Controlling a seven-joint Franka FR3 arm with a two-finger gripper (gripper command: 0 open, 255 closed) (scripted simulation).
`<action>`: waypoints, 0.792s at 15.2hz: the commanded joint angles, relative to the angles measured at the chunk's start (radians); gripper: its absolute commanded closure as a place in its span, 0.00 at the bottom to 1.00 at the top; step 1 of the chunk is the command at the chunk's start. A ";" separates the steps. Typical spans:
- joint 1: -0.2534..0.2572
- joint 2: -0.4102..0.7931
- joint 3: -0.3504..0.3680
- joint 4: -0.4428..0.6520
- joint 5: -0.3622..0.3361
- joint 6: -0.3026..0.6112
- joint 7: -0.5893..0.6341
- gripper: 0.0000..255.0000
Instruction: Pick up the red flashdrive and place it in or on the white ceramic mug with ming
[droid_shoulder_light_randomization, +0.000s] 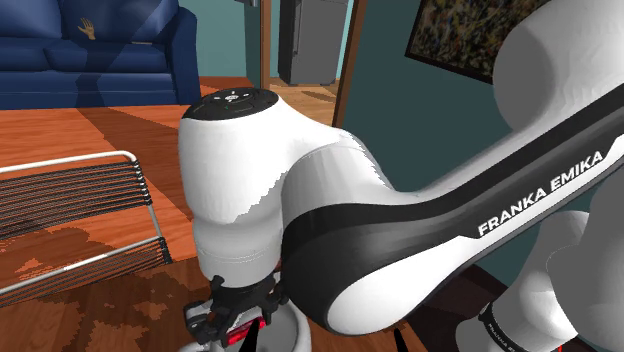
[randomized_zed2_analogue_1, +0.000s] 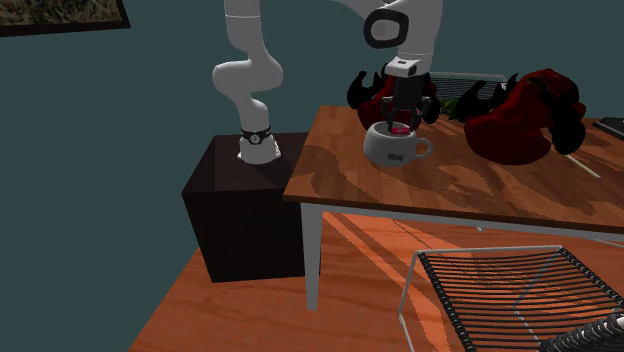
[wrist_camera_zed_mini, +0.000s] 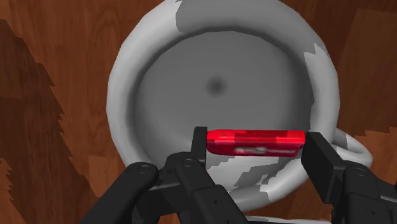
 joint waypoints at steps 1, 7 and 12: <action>-0.001 0.003 -0.001 -0.006 -0.001 0.000 0.000 1.00; -0.001 0.009 -0.002 -0.001 -0.004 0.000 0.001 0.00; -0.007 -0.030 0.000 0.031 0.023 -0.063 -0.017 0.00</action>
